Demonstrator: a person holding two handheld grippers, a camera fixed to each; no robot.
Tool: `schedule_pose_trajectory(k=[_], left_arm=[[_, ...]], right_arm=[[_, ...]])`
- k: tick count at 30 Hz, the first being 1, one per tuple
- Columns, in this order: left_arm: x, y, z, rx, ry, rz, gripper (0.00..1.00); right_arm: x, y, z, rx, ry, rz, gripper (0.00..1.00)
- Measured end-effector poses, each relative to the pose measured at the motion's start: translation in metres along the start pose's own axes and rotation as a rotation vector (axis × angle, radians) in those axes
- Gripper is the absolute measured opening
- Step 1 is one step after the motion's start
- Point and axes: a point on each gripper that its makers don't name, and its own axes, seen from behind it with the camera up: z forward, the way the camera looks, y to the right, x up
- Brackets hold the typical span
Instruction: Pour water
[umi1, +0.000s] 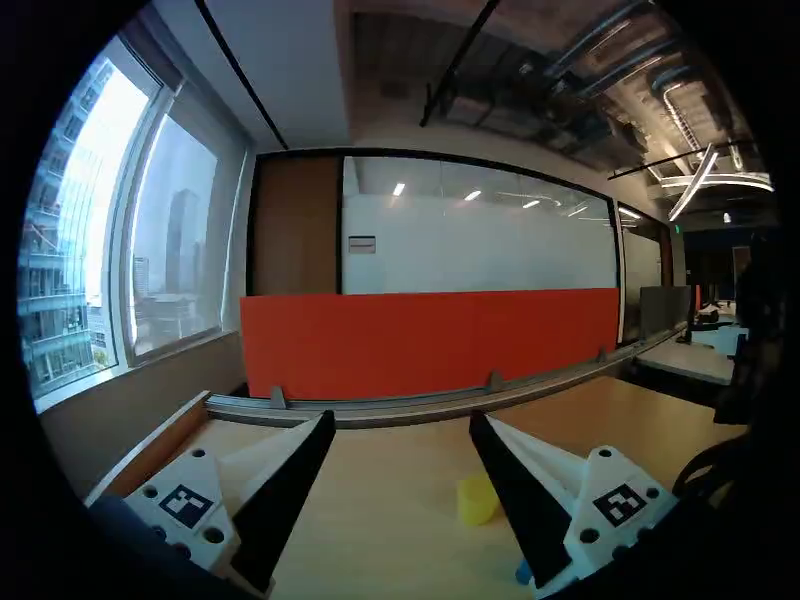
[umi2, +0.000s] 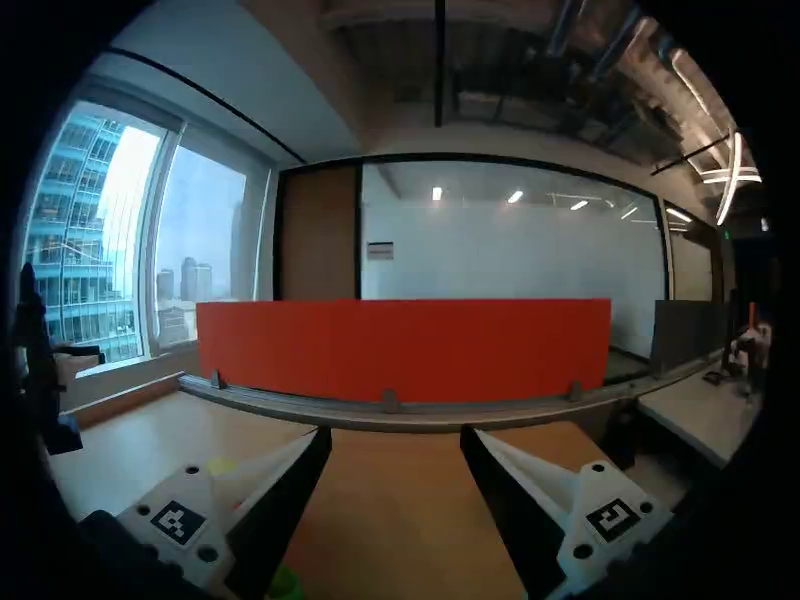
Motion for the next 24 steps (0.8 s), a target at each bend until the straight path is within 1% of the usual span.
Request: schedule_pose_trajectory(k=[4,9,16,18,21,24], left_arm=[[0.009,0.002,0.003,-0.018,-0.01,-0.001,1.0],[0.017,0.007,0.007,-0.048,-0.023,0.014,1.0],[0.024,0.013,0.009,-0.083,-0.028,0.034,1.0],[0.024,0.016,0.009,-0.098,-0.033,0.036,1.0],[0.023,0.021,0.01,-0.135,-0.041,0.035,1.0],[0.022,0.029,0.008,-0.186,-0.042,0.031,1.0]], right_arm=[[0.004,0.0,0.002,0.012,-0.005,0.003,0.99],[0.009,0.001,0.004,0.018,-0.015,0.001,0.99],[0.018,-0.002,0.005,0.045,-0.007,-0.01,0.99],[0.019,-0.003,0.004,0.06,-0.007,-0.015,0.99],[0.021,-0.01,0.002,0.102,-0.005,-0.016,0.99],[0.025,-0.019,-0.002,0.163,-0.002,-0.012,0.99]])
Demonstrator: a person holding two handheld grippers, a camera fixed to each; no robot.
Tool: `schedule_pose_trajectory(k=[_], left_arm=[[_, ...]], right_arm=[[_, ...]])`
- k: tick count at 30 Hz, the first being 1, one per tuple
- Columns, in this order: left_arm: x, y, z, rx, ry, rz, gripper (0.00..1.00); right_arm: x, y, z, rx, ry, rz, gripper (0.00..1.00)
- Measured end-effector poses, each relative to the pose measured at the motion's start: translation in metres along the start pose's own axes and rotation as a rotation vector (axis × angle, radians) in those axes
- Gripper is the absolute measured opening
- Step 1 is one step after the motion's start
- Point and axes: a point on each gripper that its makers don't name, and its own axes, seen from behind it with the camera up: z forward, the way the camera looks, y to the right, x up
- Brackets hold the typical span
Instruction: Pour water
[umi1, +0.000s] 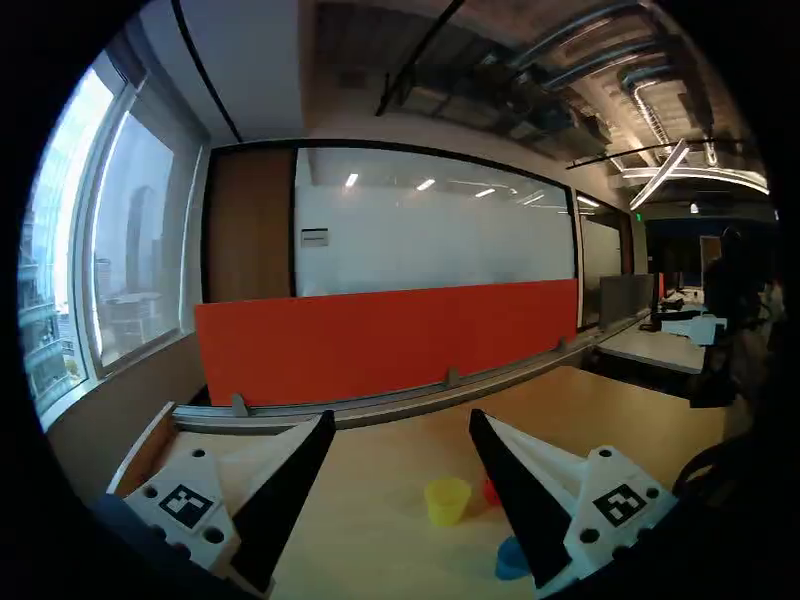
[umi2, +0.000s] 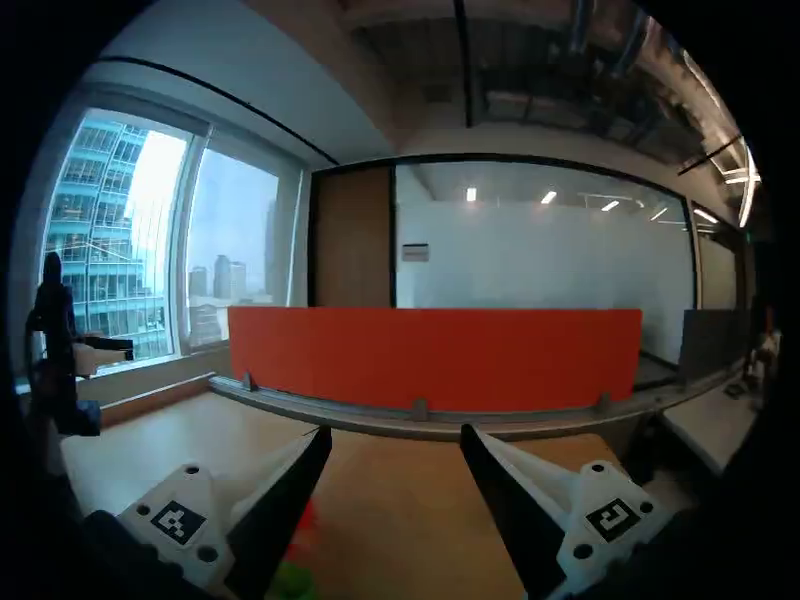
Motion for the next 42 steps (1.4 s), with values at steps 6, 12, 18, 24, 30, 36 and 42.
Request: schedule_pose_trajectory(k=[6,12,18,24,30,36,42], left_arm=[[-0.003,0.019,-0.001,-0.1,0.003,-0.025,1.0],[0.0,0.034,-0.006,-0.187,0.016,-0.055,1.0],[-0.001,0.046,-0.011,-0.253,0.029,-0.054,1.0],[-0.01,0.053,-0.011,-0.278,0.011,-0.011,1.0],[-0.016,0.055,-0.008,-0.288,0.003,-0.004,1.0],[-0.035,0.058,-0.008,-0.307,-0.035,-0.002,1.0],[-0.058,0.061,-0.007,-0.316,-0.081,0.011,1.0]], right_arm=[[0.005,-0.023,-0.005,0.129,0.007,-0.001,0.99],[0.008,-0.037,-0.007,0.205,0.007,-0.017,0.99],[0.006,-0.052,-0.01,0.276,0.001,-0.021,0.99],[-0.002,-0.062,-0.011,0.328,-0.022,-0.024,0.99],[-0.009,-0.068,-0.007,0.35,-0.038,-0.053,0.99],[-0.027,-0.078,-0.008,0.393,-0.085,-0.065,0.99],[-0.051,-0.081,-0.01,0.417,-0.134,-0.082,0.99]])
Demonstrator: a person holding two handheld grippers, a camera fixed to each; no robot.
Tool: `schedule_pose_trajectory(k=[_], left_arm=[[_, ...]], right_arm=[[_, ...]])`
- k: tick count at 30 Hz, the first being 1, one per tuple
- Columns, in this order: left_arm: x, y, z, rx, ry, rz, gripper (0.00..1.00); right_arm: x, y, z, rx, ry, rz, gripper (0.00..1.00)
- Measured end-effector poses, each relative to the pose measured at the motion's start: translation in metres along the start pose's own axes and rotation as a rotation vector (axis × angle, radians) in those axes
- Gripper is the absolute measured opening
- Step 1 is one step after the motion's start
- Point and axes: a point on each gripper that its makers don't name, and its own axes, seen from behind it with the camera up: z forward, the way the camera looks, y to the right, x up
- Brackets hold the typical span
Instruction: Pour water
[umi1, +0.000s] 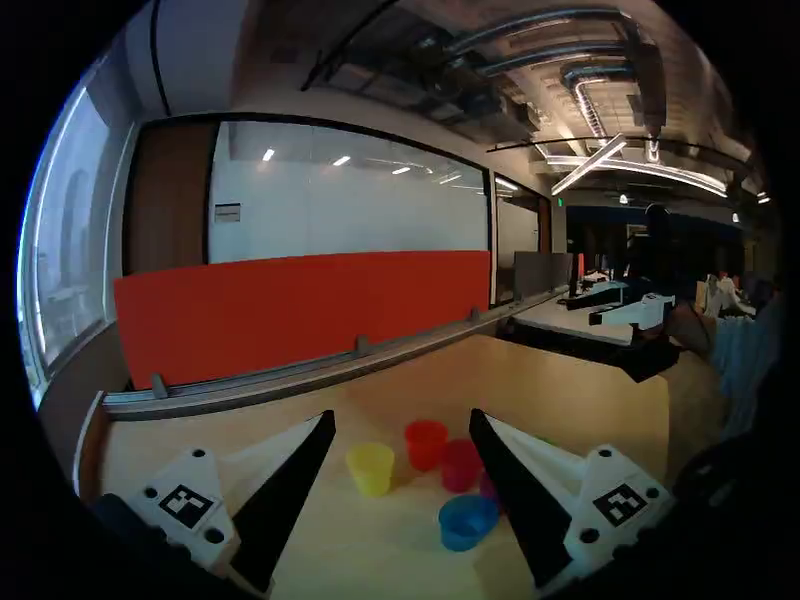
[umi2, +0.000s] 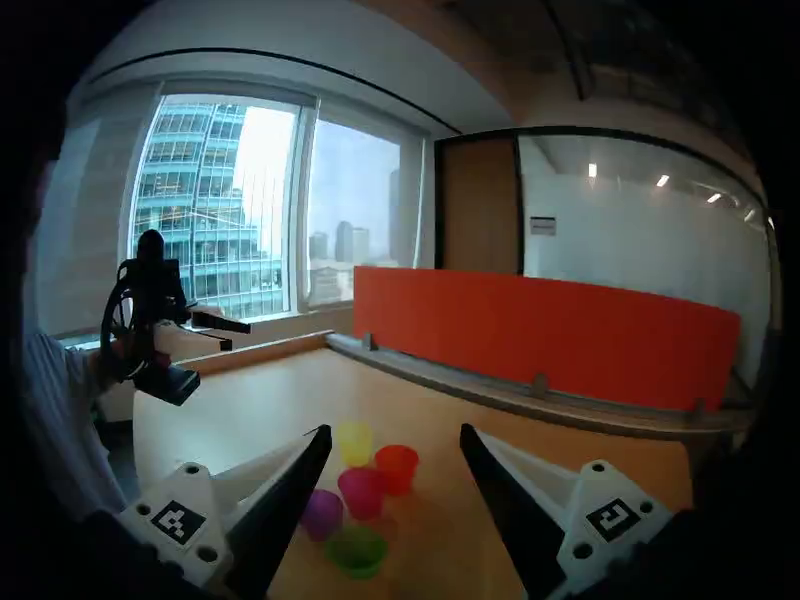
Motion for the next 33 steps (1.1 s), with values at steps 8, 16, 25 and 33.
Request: schedule_pose_trajectory(k=[8,16,25,33], left_arm=[[-0.028,0.007,0.004,-0.026,-0.048,-0.006,1.0],[-0.051,0.017,0.007,-0.058,-0.078,-0.016,1.0],[-0.085,0.022,0.013,-0.069,-0.135,-0.007,1.0],[-0.112,0.027,0.022,-0.087,-0.185,-0.002,1.0]], right_arm=[[-0.03,-0.008,0.001,0.022,-0.057,0.008,0.99],[-0.058,-0.019,0.004,0.048,-0.1,0.004,1.0],[-0.089,-0.026,0.008,0.057,-0.141,-0.028,0.99],[-0.124,-0.031,0.014,0.074,-0.191,-0.04,0.99]])
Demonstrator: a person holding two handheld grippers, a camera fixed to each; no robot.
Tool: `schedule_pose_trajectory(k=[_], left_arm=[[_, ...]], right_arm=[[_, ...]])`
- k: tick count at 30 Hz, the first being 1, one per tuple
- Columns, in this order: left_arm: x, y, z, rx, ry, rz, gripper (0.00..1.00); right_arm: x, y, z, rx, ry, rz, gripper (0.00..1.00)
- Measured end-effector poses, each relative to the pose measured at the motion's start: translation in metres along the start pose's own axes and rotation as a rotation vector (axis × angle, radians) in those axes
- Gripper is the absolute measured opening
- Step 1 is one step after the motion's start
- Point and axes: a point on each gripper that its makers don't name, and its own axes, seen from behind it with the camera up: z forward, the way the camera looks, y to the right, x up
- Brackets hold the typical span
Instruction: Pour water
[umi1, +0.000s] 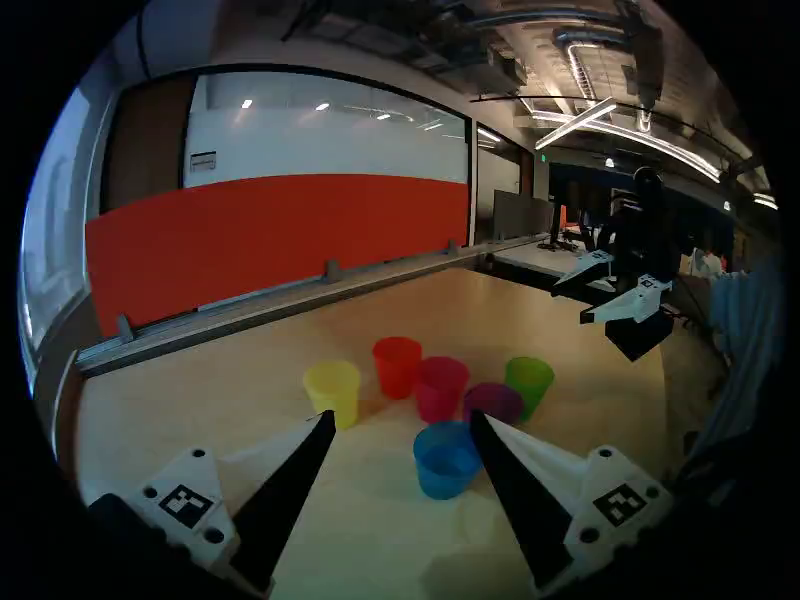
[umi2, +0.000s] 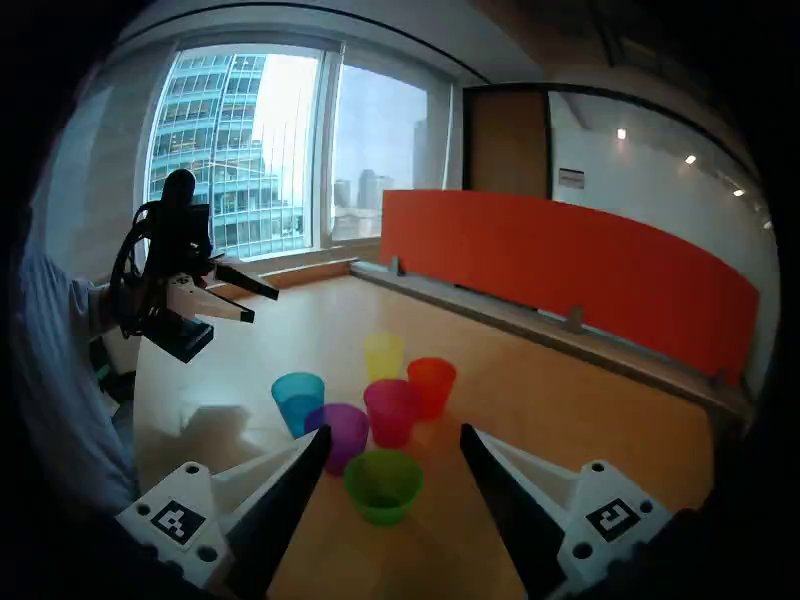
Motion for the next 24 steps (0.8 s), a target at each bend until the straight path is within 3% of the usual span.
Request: schedule_pose_trajectory(k=[24], left_arm=[[-0.08,0.033,0.025,-0.119,-0.186,0.035,1.0]], right_arm=[[-0.085,-0.01,0.035,0.058,-0.184,-0.023,1.0]])
